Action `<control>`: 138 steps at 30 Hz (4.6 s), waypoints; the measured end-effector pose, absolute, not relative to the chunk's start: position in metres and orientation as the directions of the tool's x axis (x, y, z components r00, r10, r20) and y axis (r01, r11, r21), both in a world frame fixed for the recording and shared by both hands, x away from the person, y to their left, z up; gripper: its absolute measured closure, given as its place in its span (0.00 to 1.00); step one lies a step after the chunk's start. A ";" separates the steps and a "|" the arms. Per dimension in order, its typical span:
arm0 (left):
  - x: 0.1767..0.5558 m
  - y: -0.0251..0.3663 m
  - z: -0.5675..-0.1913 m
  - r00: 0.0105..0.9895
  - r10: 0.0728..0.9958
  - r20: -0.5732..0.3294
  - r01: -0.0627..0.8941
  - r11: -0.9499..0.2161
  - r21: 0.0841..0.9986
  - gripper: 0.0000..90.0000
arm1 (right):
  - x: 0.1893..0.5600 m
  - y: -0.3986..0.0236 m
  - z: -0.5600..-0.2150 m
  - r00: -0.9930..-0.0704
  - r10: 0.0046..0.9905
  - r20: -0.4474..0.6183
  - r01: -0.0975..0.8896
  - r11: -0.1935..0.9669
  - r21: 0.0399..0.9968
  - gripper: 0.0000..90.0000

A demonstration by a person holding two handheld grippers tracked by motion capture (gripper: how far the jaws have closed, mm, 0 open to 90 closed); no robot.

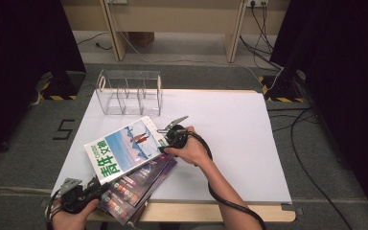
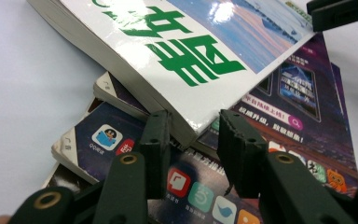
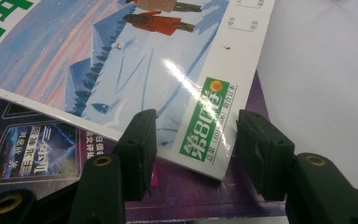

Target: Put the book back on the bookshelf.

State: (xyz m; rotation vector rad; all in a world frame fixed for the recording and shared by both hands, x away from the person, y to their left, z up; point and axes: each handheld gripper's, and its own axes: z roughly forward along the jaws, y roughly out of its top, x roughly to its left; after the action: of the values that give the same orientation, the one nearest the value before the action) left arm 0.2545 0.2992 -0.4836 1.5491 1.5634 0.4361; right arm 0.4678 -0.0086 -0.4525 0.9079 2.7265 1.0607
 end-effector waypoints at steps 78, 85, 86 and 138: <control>0.256 0.328 -0.491 -0.015 0.748 -0.663 0.704 0.479 0.525 0.59 | 0.460 -0.002 -0.456 -0.815 0.555 0.170 0.514 0.554 0.656 0.53; 0.257 0.327 -0.490 -0.043 0.730 -0.682 0.708 0.504 0.494 0.59 | 0.459 -0.001 -0.457 -0.810 0.562 0.169 0.517 0.546 0.659 0.52; 0.258 0.328 -0.491 -0.048 0.719 -0.693 0.708 0.515 0.484 0.61 | 0.459 -0.001 -0.457 -0.808 0.565 0.167 0.517 0.544 0.661 0.52; 0.307 0.319 -0.431 0.275 0.517 -0.811 0.422 0.693 0.585 0.69 | 0.431 0.069 -0.444 -0.840 0.376 -0.392 -0.021 0.698 0.716 0.42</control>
State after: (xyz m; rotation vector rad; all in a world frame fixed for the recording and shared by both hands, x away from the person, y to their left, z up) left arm 0.3074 0.3192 -0.4310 0.8713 1.3411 0.0763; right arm 0.4314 0.0691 -0.4441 0.2712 2.3852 1.0144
